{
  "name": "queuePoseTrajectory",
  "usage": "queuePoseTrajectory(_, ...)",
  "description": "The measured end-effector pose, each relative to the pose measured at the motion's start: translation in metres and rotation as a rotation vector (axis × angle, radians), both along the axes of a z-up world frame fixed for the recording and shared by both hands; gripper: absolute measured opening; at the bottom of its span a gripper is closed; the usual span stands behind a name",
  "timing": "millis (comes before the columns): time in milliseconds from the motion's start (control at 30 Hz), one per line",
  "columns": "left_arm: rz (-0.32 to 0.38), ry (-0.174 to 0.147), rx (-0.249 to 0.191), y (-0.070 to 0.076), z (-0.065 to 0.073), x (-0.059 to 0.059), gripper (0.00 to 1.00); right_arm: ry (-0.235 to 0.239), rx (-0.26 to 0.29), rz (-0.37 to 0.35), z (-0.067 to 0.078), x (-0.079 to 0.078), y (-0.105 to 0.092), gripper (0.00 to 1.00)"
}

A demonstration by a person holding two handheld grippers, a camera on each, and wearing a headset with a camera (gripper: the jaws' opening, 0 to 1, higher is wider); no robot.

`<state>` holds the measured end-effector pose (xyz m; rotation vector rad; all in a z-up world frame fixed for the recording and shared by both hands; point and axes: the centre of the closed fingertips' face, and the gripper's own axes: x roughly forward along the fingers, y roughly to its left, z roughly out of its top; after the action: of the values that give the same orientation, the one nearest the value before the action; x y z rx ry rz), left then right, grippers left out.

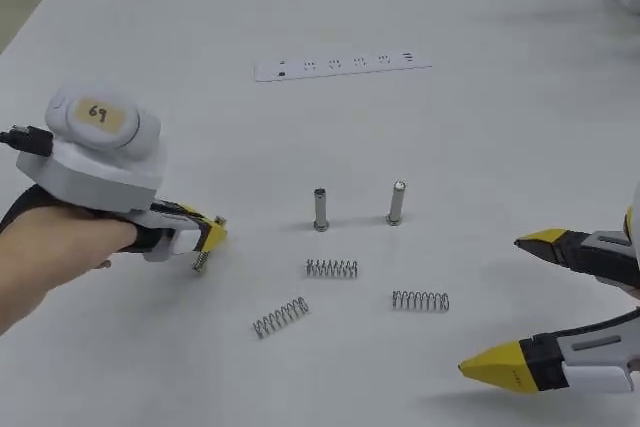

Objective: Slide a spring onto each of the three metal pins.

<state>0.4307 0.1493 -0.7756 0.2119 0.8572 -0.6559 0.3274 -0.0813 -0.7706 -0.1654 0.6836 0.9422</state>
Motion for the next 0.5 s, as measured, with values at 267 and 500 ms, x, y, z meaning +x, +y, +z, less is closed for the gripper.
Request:
queuePoseTrajectory(267,0.002,-0.018,-0.007,-0.002,0.008,0.001,0.00,0.002,0.002,0.002,-0.001,-0.001,0.001,0.95)
queuePoseTrajectory(500,-0.006,-0.033,-0.008,-0.005,0.010,0.004,0.00,0.005,0.002,0.002,-0.002,-0.001,0.000,0.95)
